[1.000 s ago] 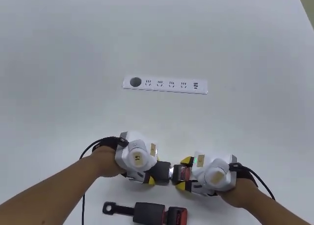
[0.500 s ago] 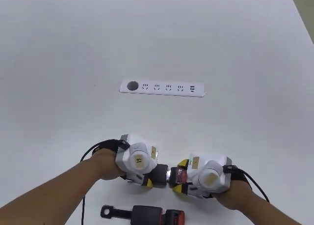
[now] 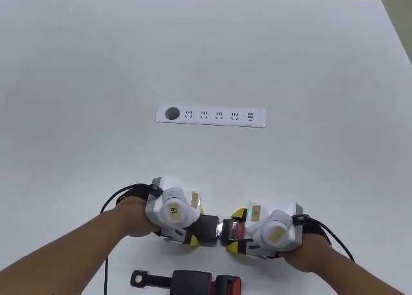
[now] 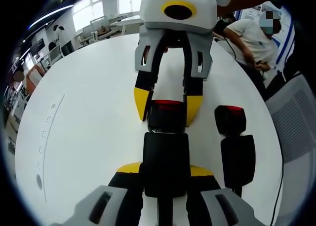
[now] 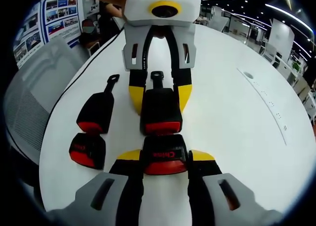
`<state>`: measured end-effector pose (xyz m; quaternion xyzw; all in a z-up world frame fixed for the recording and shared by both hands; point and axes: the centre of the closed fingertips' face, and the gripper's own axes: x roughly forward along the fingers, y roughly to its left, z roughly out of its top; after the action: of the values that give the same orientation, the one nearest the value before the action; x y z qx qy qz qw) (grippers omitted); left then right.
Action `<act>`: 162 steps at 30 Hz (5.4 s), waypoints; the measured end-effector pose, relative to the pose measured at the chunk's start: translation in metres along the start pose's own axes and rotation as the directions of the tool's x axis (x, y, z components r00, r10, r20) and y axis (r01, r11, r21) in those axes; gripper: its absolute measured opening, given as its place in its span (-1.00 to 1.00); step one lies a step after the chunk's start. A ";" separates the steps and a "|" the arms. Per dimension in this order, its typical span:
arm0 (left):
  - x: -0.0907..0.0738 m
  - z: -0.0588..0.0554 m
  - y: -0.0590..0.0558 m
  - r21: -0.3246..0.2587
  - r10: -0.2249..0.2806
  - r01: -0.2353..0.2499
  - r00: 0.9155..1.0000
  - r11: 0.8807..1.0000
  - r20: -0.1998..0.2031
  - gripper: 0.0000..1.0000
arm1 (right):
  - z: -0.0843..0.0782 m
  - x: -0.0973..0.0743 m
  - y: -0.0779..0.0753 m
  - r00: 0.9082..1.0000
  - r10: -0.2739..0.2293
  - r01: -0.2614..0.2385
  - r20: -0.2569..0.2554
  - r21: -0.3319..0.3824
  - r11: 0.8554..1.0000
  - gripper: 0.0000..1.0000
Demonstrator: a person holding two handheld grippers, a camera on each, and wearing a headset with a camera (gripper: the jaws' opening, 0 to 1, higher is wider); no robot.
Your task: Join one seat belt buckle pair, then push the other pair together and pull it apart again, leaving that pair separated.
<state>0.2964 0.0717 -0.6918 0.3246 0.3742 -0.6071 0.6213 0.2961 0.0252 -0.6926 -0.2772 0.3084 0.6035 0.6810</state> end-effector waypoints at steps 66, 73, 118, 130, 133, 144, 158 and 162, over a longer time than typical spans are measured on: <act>-0.001 -0.001 0.001 0.000 0.000 0.000 1.000 1.000 -0.002 -0.33 | -0.067 -0.062 -0.003 1.000 -0.024 0.024 -0.007 0.036 0.999 -0.35; -0.001 0.000 0.000 -0.001 -0.001 0.001 1.000 1.000 -0.002 -0.33 | -0.080 -0.071 -0.005 1.000 -0.025 0.025 -0.014 0.046 0.999 -0.35; -0.025 0.021 -0.009 -0.210 0.020 0.002 0.994 0.978 0.105 0.55 | -0.070 -0.111 -0.020 0.977 -0.201 0.179 0.073 0.239 0.954 0.31; -0.054 0.028 0.003 -0.399 0.228 -0.135 0.954 0.907 0.195 0.90 | -0.056 -0.142 -0.038 0.830 -0.533 0.412 0.166 0.463 0.785 0.53; -0.062 0.024 0.010 -0.445 0.300 -0.175 0.927 0.878 0.227 0.97 | -0.047 -0.152 -0.037 0.777 -0.604 0.448 0.179 0.516 0.730 0.56; -0.128 0.019 -0.009 -0.621 0.514 -0.242 0.802 0.746 0.304 1.00 | -0.023 -0.185 -0.015 0.645 -0.740 0.533 0.191 0.581 0.615 0.70; -0.171 0.000 -0.092 -0.693 0.604 -0.257 0.732 0.673 0.316 1.00 | -0.010 -0.198 0.057 0.617 -0.763 0.536 0.195 0.605 0.588 0.99; -0.180 -0.010 -0.110 -0.728 0.632 -0.247 0.709 0.639 0.313 1.00 | -0.010 -0.202 0.082 0.618 -0.761 0.534 0.199 0.604 0.591 0.99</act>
<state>0.1886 0.1669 -0.5367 -0.0079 0.2691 -0.3280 0.9055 0.1977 -0.1040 -0.5476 -0.0473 0.1614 0.2502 0.9535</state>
